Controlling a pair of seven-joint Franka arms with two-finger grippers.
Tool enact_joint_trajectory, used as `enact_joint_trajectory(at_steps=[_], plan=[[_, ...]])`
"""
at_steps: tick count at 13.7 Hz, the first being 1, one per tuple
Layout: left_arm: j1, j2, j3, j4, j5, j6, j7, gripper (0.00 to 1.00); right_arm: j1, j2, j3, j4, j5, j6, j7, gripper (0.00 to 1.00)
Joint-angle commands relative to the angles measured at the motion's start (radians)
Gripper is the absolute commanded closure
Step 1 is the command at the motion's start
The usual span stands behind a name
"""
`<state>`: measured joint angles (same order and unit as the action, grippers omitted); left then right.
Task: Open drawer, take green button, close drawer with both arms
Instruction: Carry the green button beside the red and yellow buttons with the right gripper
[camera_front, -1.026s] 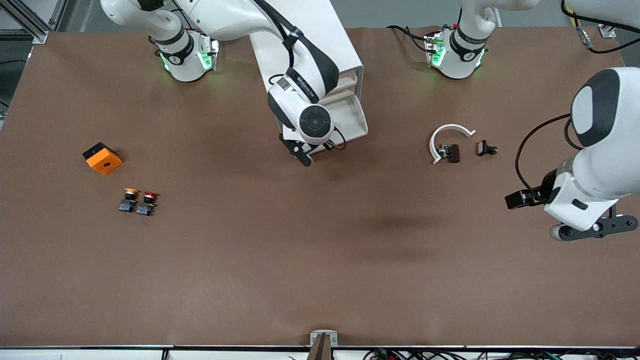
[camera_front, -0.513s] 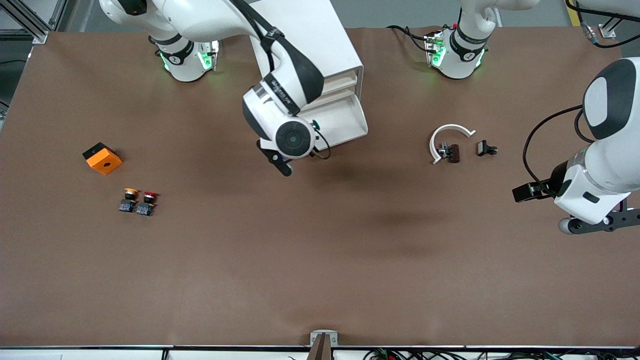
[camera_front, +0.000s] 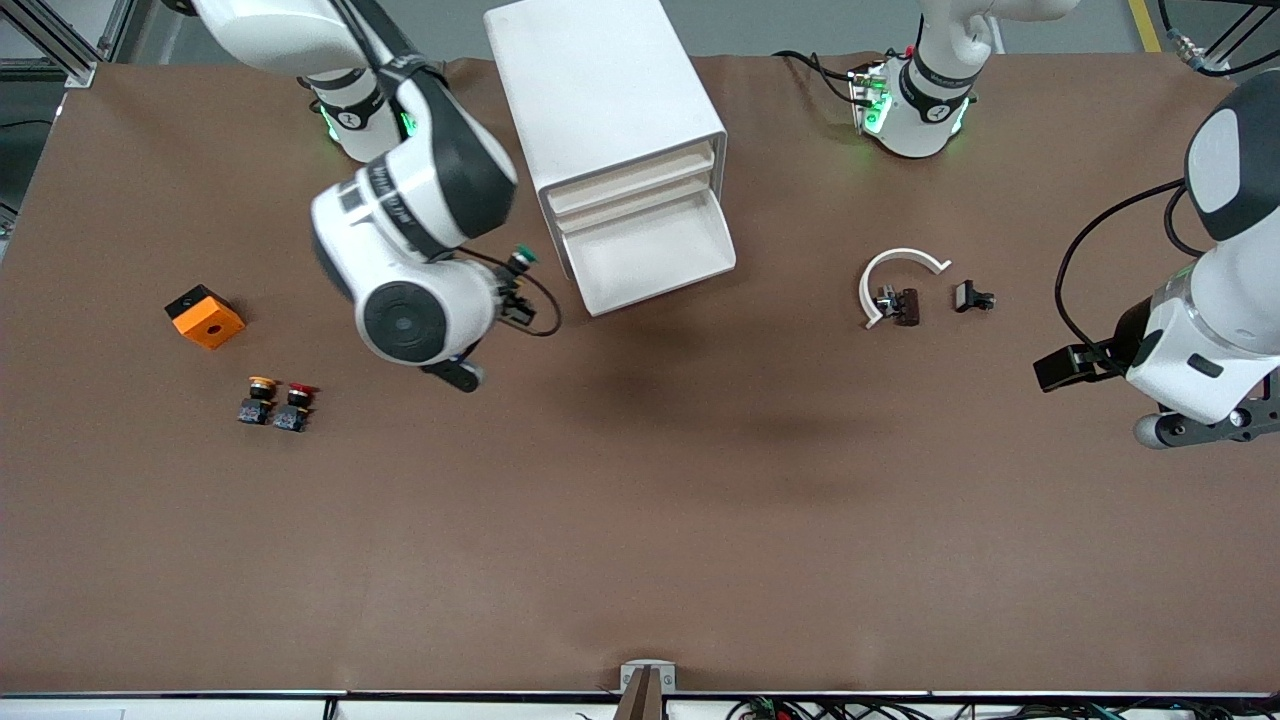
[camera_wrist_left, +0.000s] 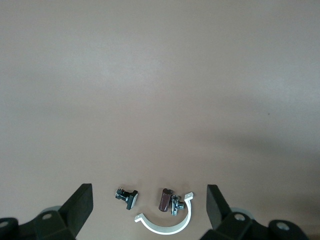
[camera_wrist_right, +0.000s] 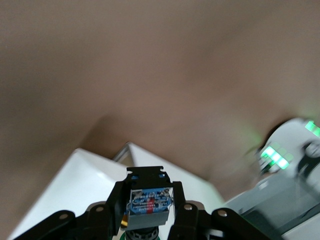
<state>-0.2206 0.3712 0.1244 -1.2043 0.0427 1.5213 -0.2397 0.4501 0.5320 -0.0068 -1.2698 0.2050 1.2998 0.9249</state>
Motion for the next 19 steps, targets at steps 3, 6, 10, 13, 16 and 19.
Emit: enact_joint_trajectory(at_steps=[3, 6, 10, 13, 16, 19], plan=[[-0.002, -0.043, -0.002, -0.026, 0.017, -0.006, 0.003, 0.00, -0.163, -0.032, 0.016, -0.033, -0.185, -0.004, -0.484, 0.78], [-0.003, -0.052, -0.002, -0.026, 0.019, -0.007, 0.008, 0.00, -0.255, -0.032, 0.016, -0.104, -0.249, 0.106, -0.667, 0.78], [-0.013, -0.054, -0.002, -0.029, 0.022, -0.009, 0.008, 0.00, -0.315, -0.027, 0.016, -0.258, -0.384, 0.373, -0.695, 0.77], [0.000, -0.057, -0.002, -0.028, 0.019, -0.076, 0.008, 0.00, -0.334, -0.024, 0.016, -0.342, -0.407, 0.495, -0.696, 0.77], [0.021, -0.058, 0.004, -0.028, 0.019, -0.089, 0.008, 0.00, -0.358, -0.006, 0.016, -0.404, -0.407, 0.616, -0.698, 0.77], [0.024, -0.038, 0.004, -0.029, 0.019, -0.089, -0.004, 0.00, -0.398, 0.062, 0.016, -0.404, -0.409, 0.711, -0.698, 0.77]])
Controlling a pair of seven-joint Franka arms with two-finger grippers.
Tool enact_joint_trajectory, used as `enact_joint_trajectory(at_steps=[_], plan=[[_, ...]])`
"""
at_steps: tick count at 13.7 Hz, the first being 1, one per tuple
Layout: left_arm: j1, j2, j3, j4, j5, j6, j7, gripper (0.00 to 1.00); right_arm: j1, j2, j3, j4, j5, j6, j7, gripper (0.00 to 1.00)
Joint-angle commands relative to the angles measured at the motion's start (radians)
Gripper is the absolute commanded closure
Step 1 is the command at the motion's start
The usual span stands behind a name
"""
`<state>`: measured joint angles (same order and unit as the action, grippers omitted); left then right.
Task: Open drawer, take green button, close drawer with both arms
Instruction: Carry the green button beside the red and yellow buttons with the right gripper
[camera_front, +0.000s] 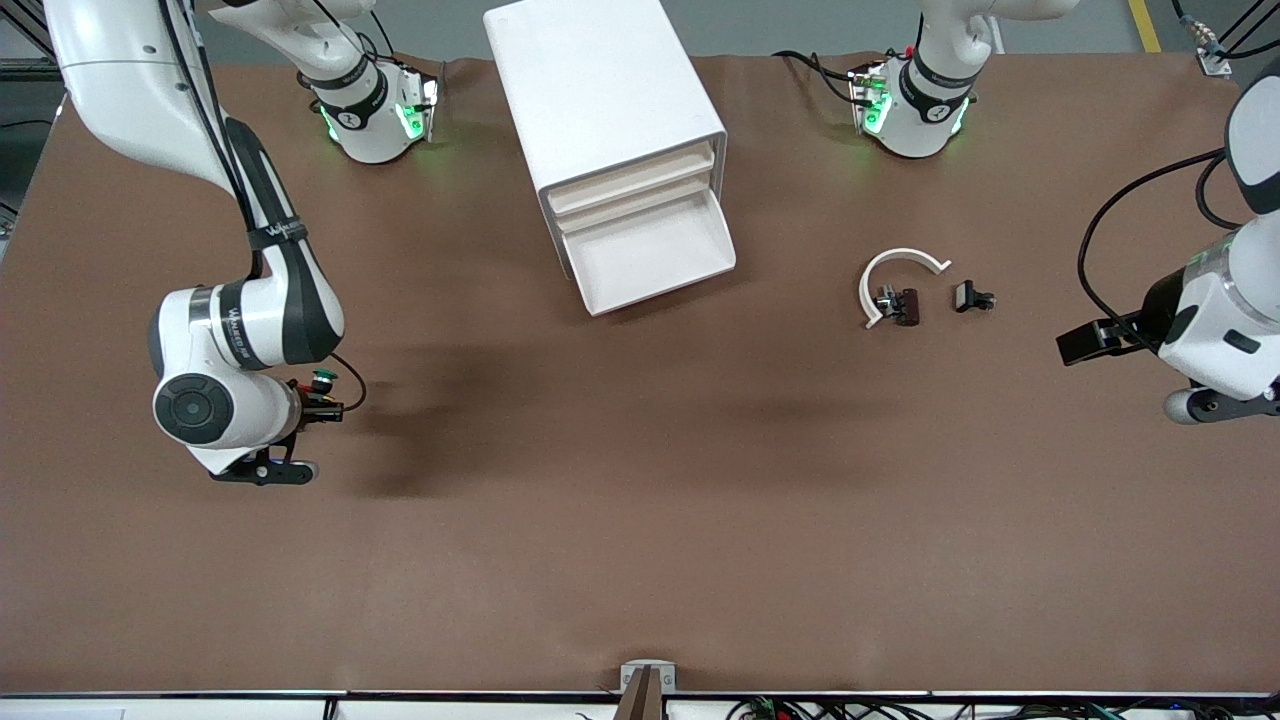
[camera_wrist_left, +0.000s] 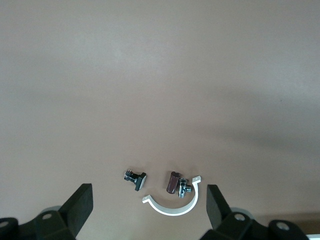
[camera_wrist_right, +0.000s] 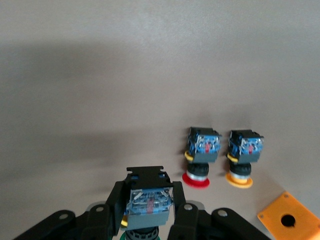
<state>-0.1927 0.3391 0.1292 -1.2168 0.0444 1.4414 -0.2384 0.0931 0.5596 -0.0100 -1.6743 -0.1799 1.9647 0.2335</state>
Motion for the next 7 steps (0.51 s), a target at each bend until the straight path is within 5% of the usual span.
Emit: enact_joint_trajectory(at_steps=[1, 7], plan=[[-0.005, -0.006, 0.000, -0.016, 0.017, -0.009, -0.007, 0.00, -0.044, 0.042, 0.019, 0.002, -0.024, 0.049, -0.006, 0.76], [-0.007, 0.035, -0.006, -0.018, -0.017, 0.034, -0.007, 0.00, -0.044, 0.088, 0.019, 0.002, -0.023, 0.057, -0.005, 0.77]])
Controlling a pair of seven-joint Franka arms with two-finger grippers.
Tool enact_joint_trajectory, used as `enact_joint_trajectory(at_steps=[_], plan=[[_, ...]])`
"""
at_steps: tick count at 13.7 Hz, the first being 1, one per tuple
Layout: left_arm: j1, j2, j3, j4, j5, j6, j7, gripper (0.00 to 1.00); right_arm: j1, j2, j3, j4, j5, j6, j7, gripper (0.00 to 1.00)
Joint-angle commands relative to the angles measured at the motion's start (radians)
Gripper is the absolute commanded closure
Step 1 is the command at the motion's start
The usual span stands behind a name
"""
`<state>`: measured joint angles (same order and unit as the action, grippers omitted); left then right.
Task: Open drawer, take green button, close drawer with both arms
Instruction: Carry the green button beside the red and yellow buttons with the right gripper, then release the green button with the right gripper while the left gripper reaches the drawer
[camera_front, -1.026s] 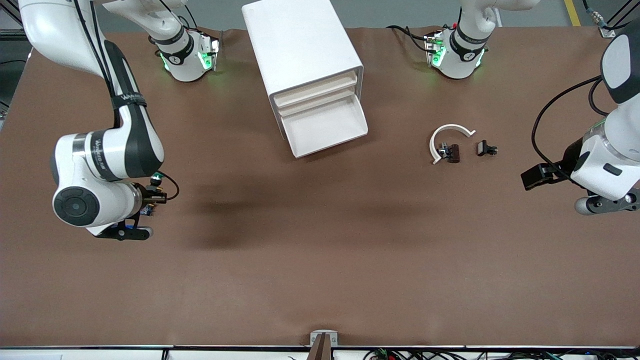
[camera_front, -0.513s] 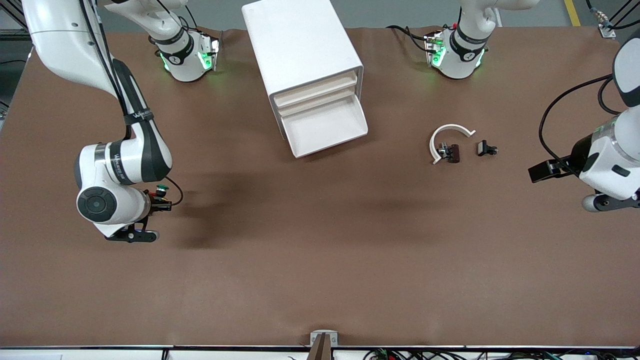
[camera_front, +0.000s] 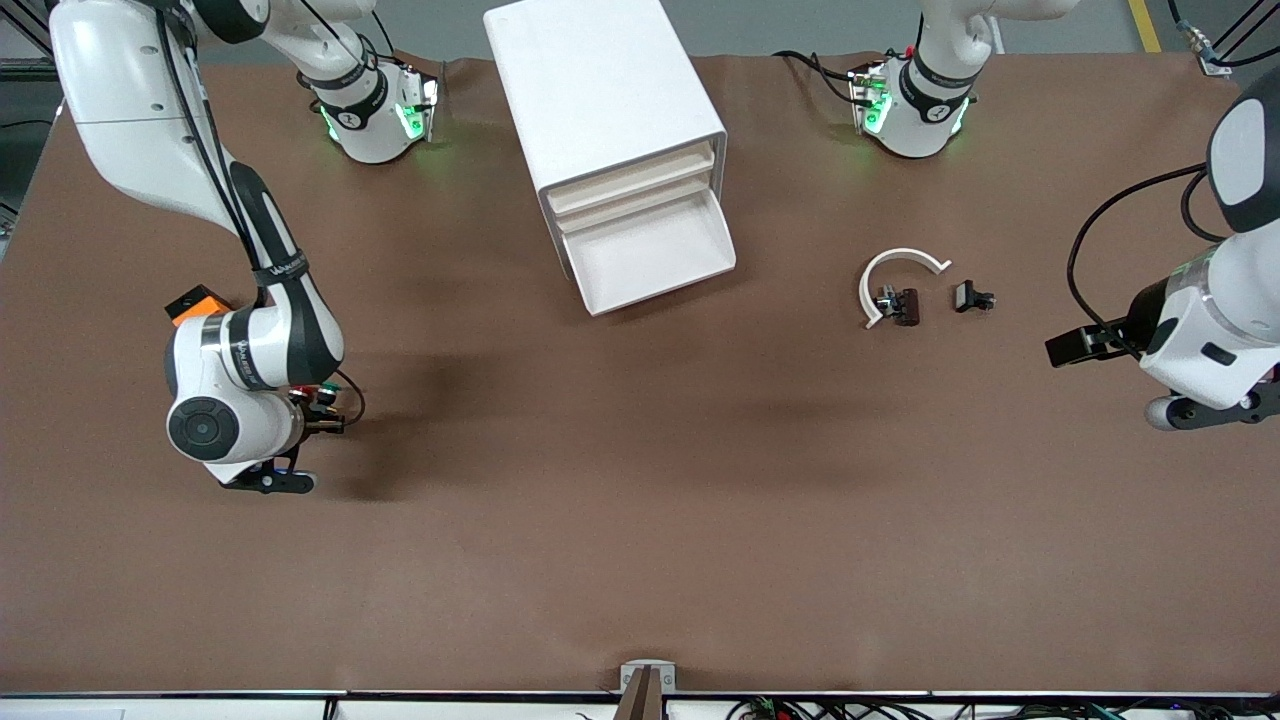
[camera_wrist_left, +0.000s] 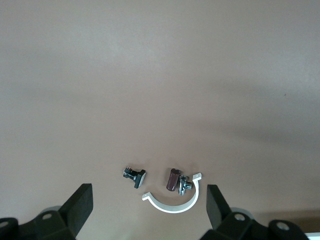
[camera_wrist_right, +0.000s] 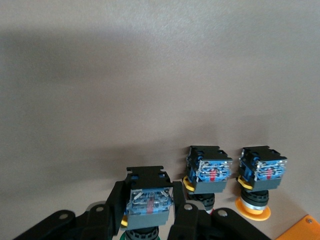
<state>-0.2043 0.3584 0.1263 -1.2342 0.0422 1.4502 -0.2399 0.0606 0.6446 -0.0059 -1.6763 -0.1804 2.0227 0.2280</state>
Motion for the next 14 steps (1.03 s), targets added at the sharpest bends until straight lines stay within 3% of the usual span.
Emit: enact_joint_trajectory(at_steps=[1, 4, 6, 11, 13, 14], plan=[[0.002, 0.020, -0.004, -0.010, -0.031, 0.036, -0.006, 0.00, -0.008, 0.007, 0.015, 0.003, -0.022, -0.001, 0.001, 0.77], [-0.003, 0.011, -0.010, -0.048, -0.039, 0.102, 0.016, 0.00, -0.005, 0.016, 0.015, 0.004, -0.022, 0.001, 0.001, 0.77], [0.006, 0.001, -0.059, -0.114, -0.054, 0.194, 0.024, 0.00, -0.008, 0.024, 0.017, 0.004, -0.022, 0.014, 0.001, 0.77], [-0.003, -0.016, -0.138, -0.364, -0.053, 0.482, 0.021, 0.00, -0.013, 0.036, 0.017, 0.004, -0.022, 0.019, 0.001, 0.75], [-0.003, -0.030, -0.198, -0.488, -0.054, 0.596, 0.007, 0.00, -0.013, 0.040, 0.017, 0.004, -0.021, 0.022, 0.001, 0.64], [0.005, -0.036, -0.233, -0.539, -0.054, 0.645, -0.002, 0.00, -0.013, 0.040, 0.017, 0.004, -0.019, 0.022, 0.002, 0.45]])
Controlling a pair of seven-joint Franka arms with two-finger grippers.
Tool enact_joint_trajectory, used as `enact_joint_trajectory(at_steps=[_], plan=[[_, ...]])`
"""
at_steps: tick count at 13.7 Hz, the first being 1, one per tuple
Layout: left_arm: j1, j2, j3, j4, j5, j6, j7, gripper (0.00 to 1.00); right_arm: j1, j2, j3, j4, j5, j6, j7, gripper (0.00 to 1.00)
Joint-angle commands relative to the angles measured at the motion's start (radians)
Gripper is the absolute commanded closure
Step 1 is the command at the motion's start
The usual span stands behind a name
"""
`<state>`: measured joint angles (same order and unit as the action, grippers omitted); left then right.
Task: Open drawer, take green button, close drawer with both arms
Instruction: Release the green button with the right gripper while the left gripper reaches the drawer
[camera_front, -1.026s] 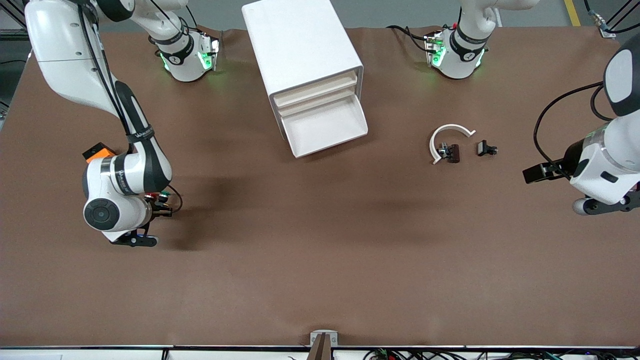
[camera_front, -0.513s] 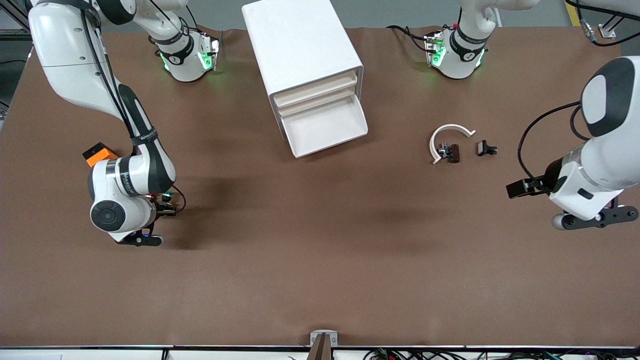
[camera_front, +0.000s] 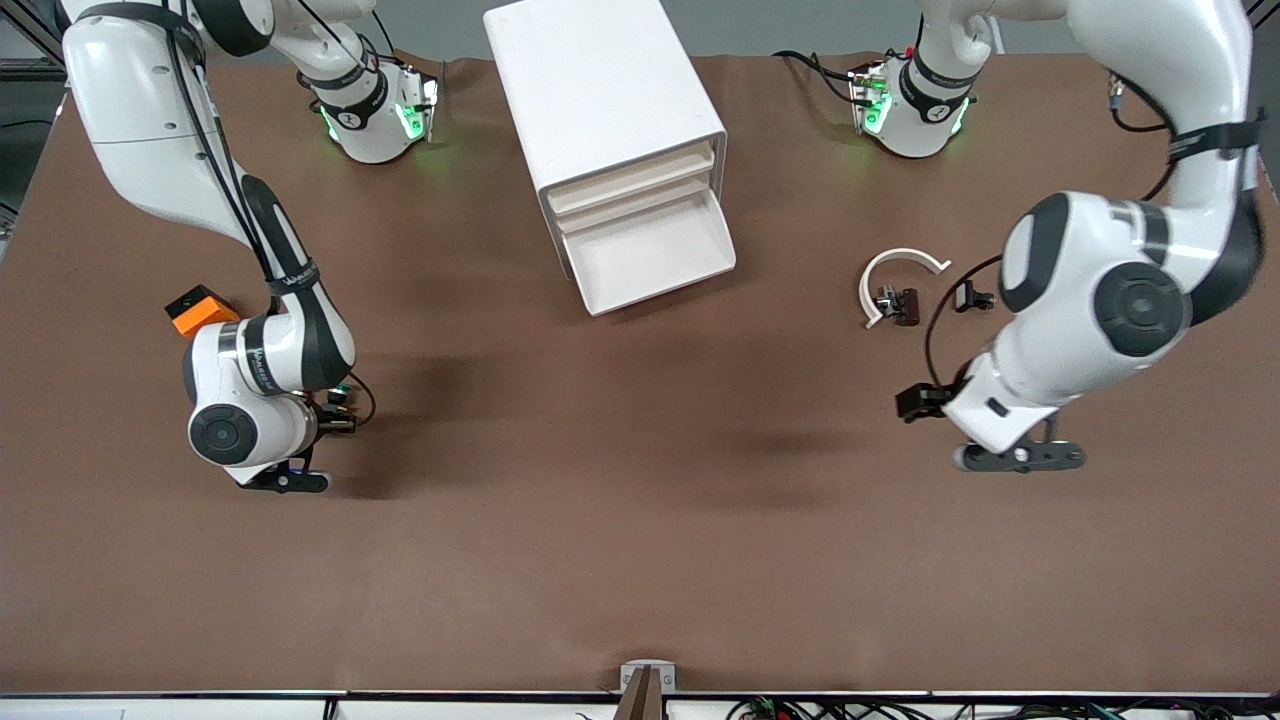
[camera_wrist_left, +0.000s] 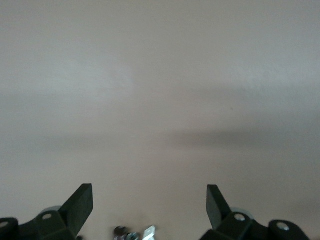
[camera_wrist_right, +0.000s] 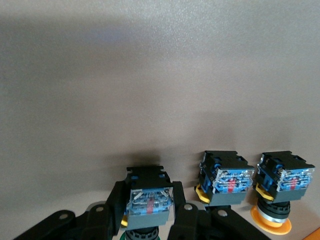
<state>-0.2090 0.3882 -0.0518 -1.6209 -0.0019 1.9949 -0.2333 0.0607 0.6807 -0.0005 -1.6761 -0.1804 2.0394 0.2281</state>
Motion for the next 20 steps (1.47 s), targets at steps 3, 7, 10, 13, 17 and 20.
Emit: enact_joint_trajectory(at_steps=[3, 7, 10, 13, 17, 20], plan=[[0.000, -0.058, -0.135, -0.208, -0.053, 0.150, -0.107, 0.00, -0.010, 0.000, 0.011, 0.003, -0.017, -0.004, 0.002, 0.09], [-0.107, -0.025, -0.181, -0.208, -0.052, 0.150, -0.389, 0.00, -0.001, -0.047, 0.017, 0.012, -0.011, -0.082, 0.017, 0.00], [-0.148, 0.014, -0.180, -0.206, -0.020, 0.151, -0.449, 0.00, 0.013, -0.163, 0.025, 0.013, 0.054, -0.188, 0.019, 0.00], [-0.191, 0.053, -0.181, -0.205, 0.000, 0.177, -0.544, 0.00, 0.001, -0.289, 0.028, 0.004, 0.111, -0.275, 0.017, 0.00], [-0.260, 0.110, -0.183, -0.205, 0.000, 0.208, -0.630, 0.00, 0.005, -0.493, 0.023, 0.001, 0.168, -0.376, -0.003, 0.00], [-0.305, 0.144, -0.186, -0.208, -0.012, 0.208, -0.711, 0.00, -0.028, -0.625, 0.011, -0.034, 0.168, -0.398, -0.197, 0.00]])
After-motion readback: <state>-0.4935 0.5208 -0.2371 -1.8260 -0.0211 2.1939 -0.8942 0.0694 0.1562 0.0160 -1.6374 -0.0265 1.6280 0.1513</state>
